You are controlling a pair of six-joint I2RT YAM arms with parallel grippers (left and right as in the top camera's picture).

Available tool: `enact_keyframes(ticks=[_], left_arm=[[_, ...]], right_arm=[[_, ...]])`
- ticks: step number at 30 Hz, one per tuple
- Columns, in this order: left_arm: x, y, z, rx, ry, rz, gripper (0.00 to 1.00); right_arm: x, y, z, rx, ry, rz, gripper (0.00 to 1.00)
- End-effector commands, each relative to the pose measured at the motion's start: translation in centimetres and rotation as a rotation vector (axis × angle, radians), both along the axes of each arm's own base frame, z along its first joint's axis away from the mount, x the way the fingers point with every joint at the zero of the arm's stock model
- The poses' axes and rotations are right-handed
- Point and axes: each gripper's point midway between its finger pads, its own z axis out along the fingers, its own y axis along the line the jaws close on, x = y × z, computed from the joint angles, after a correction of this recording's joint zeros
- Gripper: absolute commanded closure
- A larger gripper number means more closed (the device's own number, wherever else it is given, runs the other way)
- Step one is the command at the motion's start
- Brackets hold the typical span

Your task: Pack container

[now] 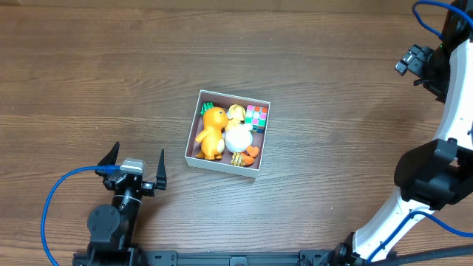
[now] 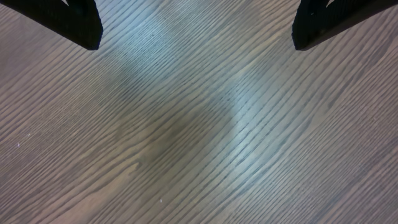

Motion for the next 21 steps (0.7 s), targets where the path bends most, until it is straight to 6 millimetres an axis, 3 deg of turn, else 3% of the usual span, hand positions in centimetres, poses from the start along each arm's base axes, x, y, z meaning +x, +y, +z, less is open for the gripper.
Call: enact_keyframes(ticks=[1,5,8,10,15,21], left_arm=[[0.0,0.5,-0.1,0.016,-0.007,0.023,0.00],[0.0,0.5,-0.1,0.016,-0.007,0.023,0.00],[0.0,0.5,-0.1,0.016,-0.007,0.023,0.00],[0.0,0.5,-0.1,0.016,-0.007,0.023,0.00],[0.0,0.5,-0.1,0.016,-0.007,0.023,0.00],[0.0,0.5,-0.1,0.016,-0.007,0.023,0.00]], right_arm=[[0.3,0.0,0.8,-0.012,-0.034,0.006,0.00],[0.5,0.2,1.1,-0.016,-0.044,0.011,0.00],[1.4,0.2,2.9,-0.055,-0.121,0.020,0.00],[2.4,0.3,4.9,-0.082,-0.208,0.027,0.00],[4.0,0.8,12.6,-0.169,-0.485,0.046,0.00],[1.3,2.0,18.8,-0.200,-0.632,0.046,0.00]])
